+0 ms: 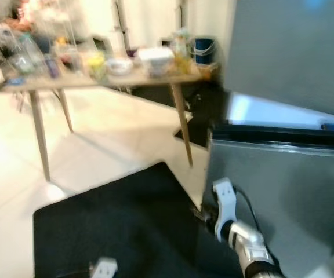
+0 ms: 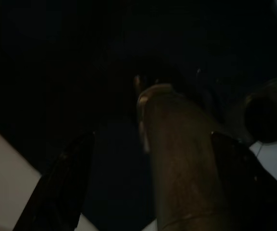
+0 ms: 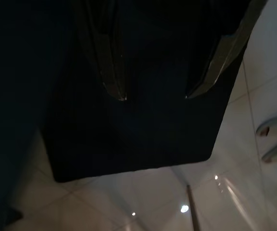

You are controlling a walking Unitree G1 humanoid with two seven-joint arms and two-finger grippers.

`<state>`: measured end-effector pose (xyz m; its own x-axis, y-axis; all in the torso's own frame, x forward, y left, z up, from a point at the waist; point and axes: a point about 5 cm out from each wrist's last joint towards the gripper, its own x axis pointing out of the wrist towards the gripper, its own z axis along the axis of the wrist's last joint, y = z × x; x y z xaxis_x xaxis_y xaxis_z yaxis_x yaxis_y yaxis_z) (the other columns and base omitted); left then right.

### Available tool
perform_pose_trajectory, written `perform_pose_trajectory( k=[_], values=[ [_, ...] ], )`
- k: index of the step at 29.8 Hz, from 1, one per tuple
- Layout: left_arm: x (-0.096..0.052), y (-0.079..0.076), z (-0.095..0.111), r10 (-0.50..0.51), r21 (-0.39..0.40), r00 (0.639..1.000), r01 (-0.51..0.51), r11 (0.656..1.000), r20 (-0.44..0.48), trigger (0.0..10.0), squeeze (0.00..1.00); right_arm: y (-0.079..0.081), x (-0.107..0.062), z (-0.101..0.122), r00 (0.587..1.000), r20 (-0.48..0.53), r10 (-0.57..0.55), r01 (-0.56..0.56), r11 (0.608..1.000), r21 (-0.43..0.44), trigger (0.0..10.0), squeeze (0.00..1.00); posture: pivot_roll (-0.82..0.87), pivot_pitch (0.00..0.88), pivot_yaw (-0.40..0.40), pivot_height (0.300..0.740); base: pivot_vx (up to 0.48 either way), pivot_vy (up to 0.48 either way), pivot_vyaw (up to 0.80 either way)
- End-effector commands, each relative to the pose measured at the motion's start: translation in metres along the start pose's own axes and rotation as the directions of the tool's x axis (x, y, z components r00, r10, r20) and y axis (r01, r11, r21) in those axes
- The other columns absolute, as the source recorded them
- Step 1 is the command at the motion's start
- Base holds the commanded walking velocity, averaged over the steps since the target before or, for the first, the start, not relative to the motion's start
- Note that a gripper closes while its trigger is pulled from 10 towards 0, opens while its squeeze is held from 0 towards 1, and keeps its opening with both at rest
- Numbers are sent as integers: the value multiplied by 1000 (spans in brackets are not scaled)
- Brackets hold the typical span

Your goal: Restocking fridge

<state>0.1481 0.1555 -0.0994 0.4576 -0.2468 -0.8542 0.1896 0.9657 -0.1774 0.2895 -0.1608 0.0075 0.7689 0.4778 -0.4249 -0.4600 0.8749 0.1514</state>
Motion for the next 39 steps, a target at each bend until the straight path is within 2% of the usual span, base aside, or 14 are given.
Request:
perform_pose_trajectory(
  k=[1,2,4,5,7,8,9,10,12,13,17,27,32,39],
  values=[
    [-1,-1,-7,3,-6,1000,-3,1000,-21,10000,0,-10,-15,-35,983,-154,-99,100,995,0,10000,0,-76,33,-4,740,0,0,0],
    [-1,-1,-7,3,-6,1000,-4,1000,-21,10000,0,-12,-18,-42,975,-185,-123,125,992,2,10000,0,-76,33,-4,740,0,0,0],
    [-1,-1,-7,3,-6,1000,-4,1000,-21,10000,0,-12,-18,-42,975,-185,-123,125,992,2,10000,0,-76,33,-4,740,0,0,0],
    [0,-1,-6,4,-4,1000,-5,1000,-20,10000,0,-14,-25,-54,957,-240,-161,163,987,-11,10000,0,-75,32,-6,740,0,0,0],
    [0,-1,-6,5,-4,1000,-5,1000,-20,10000,0,-20,-44,-84,901,-356,-248,257,966,-25,10000,0,-75,31,-7,740,0,0,0],
    [0,-1,-6,5,-4,1000,-5,1000,-20,10000,0,-20,-44,-84,901,-356,-248,257,966,-25,10000,0,-75,31,-7,740,0,0,0],
    [0,-1,-6,4,-1,1000,-4,1000,-20,10000,0,-22,-62,-107,840,-445,-311,327,944,-42,10000,0,-77,30,-8,740,0,0,0],
    [0,-1,-6,4,-1,1000,-4,1000,-20,10000,0,-22,-62,-107,840,-445,-311,327,944,-42,10000,0,-77,30,-8,740,0,0,0],
    [0,-1,-6,3,2,1000,-3,1000,-21,10000,0,-22,-79,-126,782,-513,-353,385,922,-47,10000,0,-75,29,-10,740,0,0,0],
    [0,-1,-6,3,2,1000,-3,1000,-21,10000,0,-22,-79,-126,782,-513,-353,385,922,-47,10000,0,-75,29,-10,740,0,0,0],
    [0,-2,-6,2,5,1000,-2,1000,-22,10000,0,-14,-104,-157,693,-614,-377,432,900,-64,10000,0,-76,27,-11,740,0,0,0],
    [0,-3,-6,-9,30,1000,10,999,-29,10000,0,-5,-124,-179,631,-680,-375,478,877,-40,10000,0,-82,29,-9,740,100,0,0],
    [0,-5,-6,-12,44,999,13,999,-35,10000,0,-2,-128,-183,614,-694,-375,487,872,-41,10000,0,-82,26,-7,740,286,0,0],
    [0,-5,-7,-11,54,999,14,998,-38,10000,0,-2,-127,-183,613,-693,-379,486,873,-47,10000,0,-84,26,-6,740,299,0,0]
  ],
)
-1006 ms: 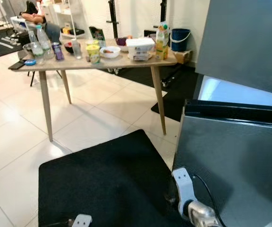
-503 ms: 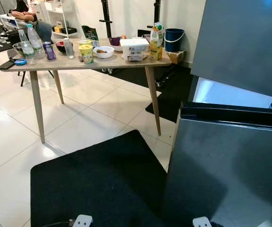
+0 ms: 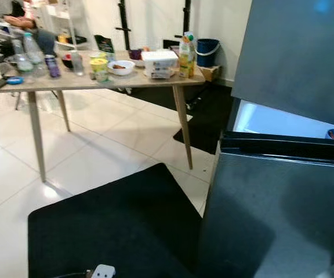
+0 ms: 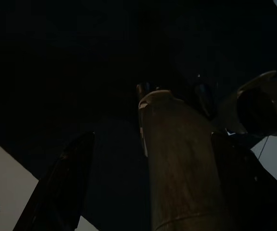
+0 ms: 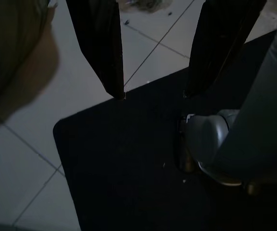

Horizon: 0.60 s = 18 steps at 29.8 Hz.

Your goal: Restocking fridge

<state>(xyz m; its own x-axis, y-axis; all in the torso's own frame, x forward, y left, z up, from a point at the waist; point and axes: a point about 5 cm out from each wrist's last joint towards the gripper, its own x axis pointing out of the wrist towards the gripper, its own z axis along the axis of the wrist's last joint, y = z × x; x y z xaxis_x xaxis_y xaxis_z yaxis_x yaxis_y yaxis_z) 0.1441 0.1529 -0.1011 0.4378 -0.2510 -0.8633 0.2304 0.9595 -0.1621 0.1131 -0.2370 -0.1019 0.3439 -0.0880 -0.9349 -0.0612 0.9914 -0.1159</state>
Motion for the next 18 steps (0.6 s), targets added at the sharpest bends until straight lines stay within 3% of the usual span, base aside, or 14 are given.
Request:
perform_pose_trajectory(
  k=[1,18],
  values=[
    [0,-2,-2,-6,11,1000,6,1000,-17,10000,0,0,0,-2,1000,-6,-5,5,1000,12,10000,0,-84,26,-6,740,300,0,0],
    [0,0,-4,2,1,1000,-2,1000,-15,10000,0,1,0,-5,1000,-16,-7,7,1000,5,10000,0,-82,29,-3,740,279,0,0]
  ],
)
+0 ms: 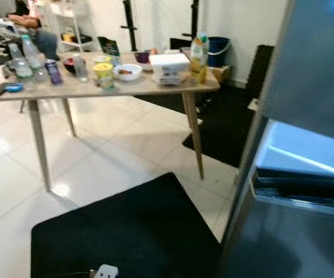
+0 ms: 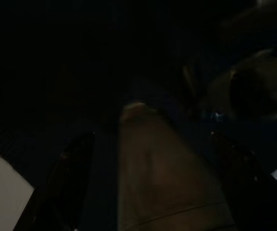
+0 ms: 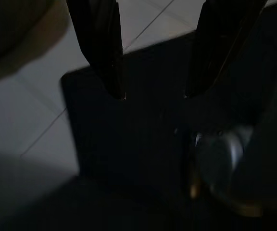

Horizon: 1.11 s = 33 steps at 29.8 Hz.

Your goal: Restocking fridge

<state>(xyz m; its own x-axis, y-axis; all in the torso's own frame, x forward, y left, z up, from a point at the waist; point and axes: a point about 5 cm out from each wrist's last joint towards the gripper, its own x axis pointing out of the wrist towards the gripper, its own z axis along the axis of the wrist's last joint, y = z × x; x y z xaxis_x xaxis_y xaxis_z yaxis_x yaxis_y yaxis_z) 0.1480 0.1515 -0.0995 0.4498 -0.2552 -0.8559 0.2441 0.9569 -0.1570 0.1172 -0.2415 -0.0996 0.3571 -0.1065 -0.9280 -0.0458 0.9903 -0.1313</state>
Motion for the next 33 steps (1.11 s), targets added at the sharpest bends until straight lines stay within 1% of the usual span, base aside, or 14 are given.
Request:
perform_pose_trajectory(
  k=[1,7,12,13,14,16,17,18,19,21,22,24,29,33],
  values=[
    [-1,0,-8,4,-13,1000,-5,1000,-30,10000,0,6,0,-9,999,-29,12,-13,1000,-4,10000,0,-82,29,-3,740,0,0,0],
    [-1,1,-7,8,-23,1000,-9,1000,-27,10000,0,3,-1,-13,999,-43,-6,6,1000,5,10000,0,-81,29,-3,740,0,0,0],
    [-1,1,-6,5,-24,1000,-5,1000,-26,10000,0,-6,-2,-14,997,-45,-65,69,993,97,10000,0,-82,26,-4,740,0,0,0],
    [-1,0,-7,3,-22,1000,-4,1000,-28,10000,0,-11,-2,-9,995,-13,-98,98,983,158,10000,0,-82,27,-3,740,0,0,0],
    [-1,0,-7,3,-22,1000,-4,1000,-28,10000,0,-11,-2,-9,995,-13,-98,98,983,158,10000,0,-82,27,-3,740,0,0,0],
    [-1,0,-7,-1,-21,1000,0,1000,-30,10000,0,-23,-4,-1,984,37,-172,155,947,280,10000,0,-84,29,-2,740,0,0,0],
    [-1,0,-7,-1,-21,1000,0,1000,-30,10000,0,-23,-4,-1,984,37,-172,155,947,280,10000,0,-84,29,-2,740,0,0,0],
    [-1,0,-8,-2,-21,1000,1,1000,-31,10000,0,-37,-6,1,968,43,-247,215,906,366,10000,0,-87,28,1,740,0,0,0],
    [-1,0,-8,-2,-21,1000,1,1000,-31,10000,0,-37,-6,1,968,43,-247,215,906,366,10000,0,-87,28,1,740,0,0,0],
    [-1,0,-8,-5,-15,999,5,1000,-33,10000,0,-60,-13,0,933,25,-359,306,827,472,10000,0,-92,28,7,740,0,0,0],
    [-1,0,-8,-5,-15,999,5,1000,-33,10000,0,-60,-13,0,933,25,-359,306,827,472,10000,0,-92,28,7,740,0,0,0],
    [-1,1,-8,-7,-10,999,7,1000,-35,10000,0,-73,-17,0,912,18,-410,340,780,525,10000,0,-90,29,5,740,0,0,0],
    [-2,2,-6,-5,-9,1000,4,1000,-31,10000,0,-81,-19,17,895,95,-436,297,740,604,10000,0,-88,28,5,740,0,0,0],
    [-2,2,-7,-11,-9,999,11,1000,-35,10000,0,-91,-25,59,846,267,-461,154,691,706,10000,0,-90,29,13,740,0,0,0]
  ],
)
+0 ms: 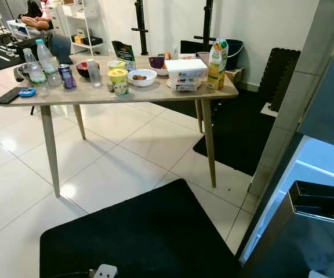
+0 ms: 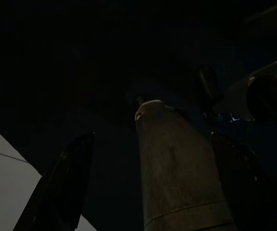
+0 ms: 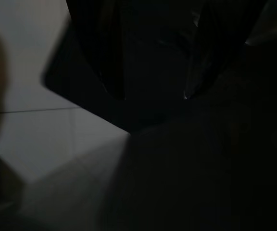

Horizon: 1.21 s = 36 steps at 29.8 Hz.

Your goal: Restocking fridge

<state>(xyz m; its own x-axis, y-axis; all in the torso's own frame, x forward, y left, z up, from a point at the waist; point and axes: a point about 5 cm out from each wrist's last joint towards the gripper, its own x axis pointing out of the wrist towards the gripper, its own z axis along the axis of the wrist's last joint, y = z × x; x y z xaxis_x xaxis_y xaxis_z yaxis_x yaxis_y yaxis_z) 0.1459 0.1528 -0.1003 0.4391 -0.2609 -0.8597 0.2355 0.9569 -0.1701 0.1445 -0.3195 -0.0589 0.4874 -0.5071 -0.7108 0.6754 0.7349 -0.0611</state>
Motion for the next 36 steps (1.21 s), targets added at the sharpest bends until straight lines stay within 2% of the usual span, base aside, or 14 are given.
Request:
perform_pose_trajectory(
  k=[1,4,8,14,20,33,36],
  values=[
    [-1,2,-5,-6,5,1000,6,1000,-27,10000,0,14,4,31,990,131,51,-61,995,78,10000,0,-90,28,15,740,0,0,0],
    [-1,1,-6,-9,7,1000,9,1000,-29,10000,0,17,5,42,983,170,63,-82,991,108,10000,0,-90,28,15,740,0,0,0],
    [-2,2,-6,-7,4,1000,7,1000,-28,10000,0,24,6,75,956,279,91,-143,975,171,10000,0,-81,32,12,740,0,0,0],
    [-2,2,-9,-8,2,999,8,1000,-33,10000,0,36,4,96,926,353,133,-197,968,153,10000,0,-82,39,14,740,0,0,0],
    [-2,1,-10,-12,2,999,12,1000,-36,10000,0,45,4,104,920,360,156,-207,972,109,10000,0,-83,40,14,740,0,0,-74],
    [-2,1,-8,-13,7,999,14,1000,-30,10000,0,53,3,117,902,394,174,-228,969,95,10000,0,-87,42,17,740,0,0,-799],
    [-2,1,-8,-15,6,999,15,1000,-30,10000,0,58,3,114,908,372,194,-226,973,43,10000,0,-84,41,13,740,0,0,0]
  ],
)
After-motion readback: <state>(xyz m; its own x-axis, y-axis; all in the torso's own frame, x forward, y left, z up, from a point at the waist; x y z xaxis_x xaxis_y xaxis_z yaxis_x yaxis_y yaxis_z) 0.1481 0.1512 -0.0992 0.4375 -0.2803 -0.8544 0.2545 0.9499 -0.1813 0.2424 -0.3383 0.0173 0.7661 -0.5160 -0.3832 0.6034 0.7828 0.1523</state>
